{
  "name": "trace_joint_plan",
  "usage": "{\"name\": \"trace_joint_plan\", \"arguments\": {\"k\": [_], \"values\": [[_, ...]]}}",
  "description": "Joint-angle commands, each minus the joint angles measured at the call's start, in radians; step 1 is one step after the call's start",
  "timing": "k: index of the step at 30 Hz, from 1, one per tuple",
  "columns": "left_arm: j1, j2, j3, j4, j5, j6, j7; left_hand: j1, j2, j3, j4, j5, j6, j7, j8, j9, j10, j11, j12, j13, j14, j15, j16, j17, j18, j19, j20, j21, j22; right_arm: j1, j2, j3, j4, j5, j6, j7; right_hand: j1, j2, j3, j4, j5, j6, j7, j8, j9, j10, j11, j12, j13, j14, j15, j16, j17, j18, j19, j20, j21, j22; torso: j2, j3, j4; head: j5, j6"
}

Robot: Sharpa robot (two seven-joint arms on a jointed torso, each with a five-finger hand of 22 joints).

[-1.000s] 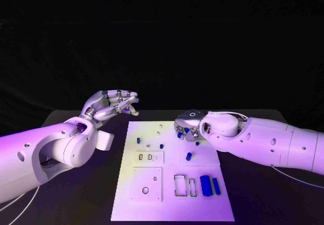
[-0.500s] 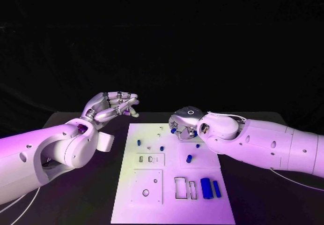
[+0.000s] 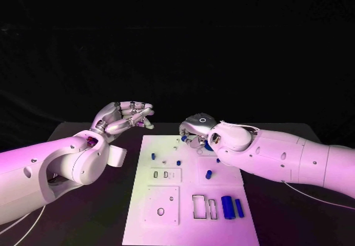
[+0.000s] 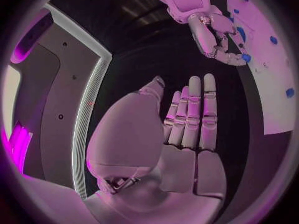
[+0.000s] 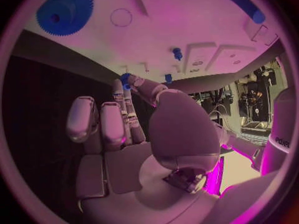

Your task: Assemble the parts on the task board

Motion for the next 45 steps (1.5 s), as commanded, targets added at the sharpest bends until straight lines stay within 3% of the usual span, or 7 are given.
{"name": "trace_joint_plan", "arguments": {"k": [1, 10, 34, 45], "values": [[0.003, 0.003, 0.001, 0.005, 0.006, 0.014, 0.005, -0.005, 0.004, -0.007, 0.0, 0.003, -0.006, 0.004, -0.006, 0.001, -0.004, 0.003, -0.004, 0.001, -0.007, 0.0, 0.004, 0.001, 0.016, -0.007, -0.002, 0.002, 0.0, -0.002, 0.012, 0.0, -0.014, -0.005, -0.023, -0.009, -0.011, -0.004, 0.0, 0.008, -0.002, 0.0, -0.002, 0.002, 0.008, 0.001, 0.003, -0.007, -0.001, 0.018, -0.007, 0.005, 0.001, -0.019, 0.008, 0.0, 0.004, 0.0, 0.006, -0.0012, 0.0084, -0.003, 0.0], [0.011, 0.003, 0.001, 0.007, 0.006, 0.014, 0.004, -0.005, 0.005, -0.007, 0.0, 0.003, -0.006, 0.004, -0.006, 0.001, -0.004, 0.003, -0.005, 0.001, -0.009, 0.0, 0.004, 0.002, 0.016, -0.009, -0.002, 0.001, 0.0, -0.008, 0.034, 0.0, -0.043, 0.002, -0.021, -0.002, -0.012, -0.005, 0.0, 0.009, -0.002, -0.001, -0.002, 0.002, 0.009, 0.001, 0.003, -0.008, -0.001, 0.018, -0.007, 0.005, 0.002, -0.019, 0.008, 0.0, 0.004, 0.0, 0.013, -0.0029, 0.0169, -0.007, -0.001], [0.022, 0.004, 0.001, 0.01, 0.006, 0.017, 0.001, -0.004, 0.004, -0.008, -0.001, 0.004, -0.007, 0.004, -0.007, 0.001, -0.004, 0.003, -0.006, 0.001, -0.011, 0.001, 0.003, 0.003, 0.016, -0.01, -0.002, 0.001, -0.001, -0.015, 0.074, 0.0, -0.106, 0.001, -0.015, -0.009, -0.015, -0.011, 0.001, 0.012, -0.001, -0.008, 0.0, -0.001, 0.012, -0.004, 0.005, -0.013, -0.001, 0.019, -0.006, 0.009, 0.004, -0.02, 0.009, 0.001, 0.005, 0.003, 0.014, -0.0033, 0.0175, -0.003, -0.008], [0.027, 0.003, 0.001, 0.01, 0.006, 0.017, -0.001, -0.004, 0.004, -0.008, -0.001, 0.004, -0.007, 0.004, -0.007, 0.001, -0.004, 0.003, -0.006, 0.001, -0.011, 0.001, 0.003, 0.003, 0.016, -0.01, -0.002, 0.001, -0.001, -0.023, 0.08, 0.0, -0.116, 0.004, 0.009, -0.004, -0.019, -0.015, 0.0, 0.015, -0.004, -0.013, 0.002, -0.002, 0.014, -0.006, 0.006, -0.015, -0.001, 0.018, -0.004, 0.008, 0.0, -0.019, 0.006, 0.002, 0.002, -0.001, 0.011, -0.0043, 0.014, 0.002, -0.019]]}}
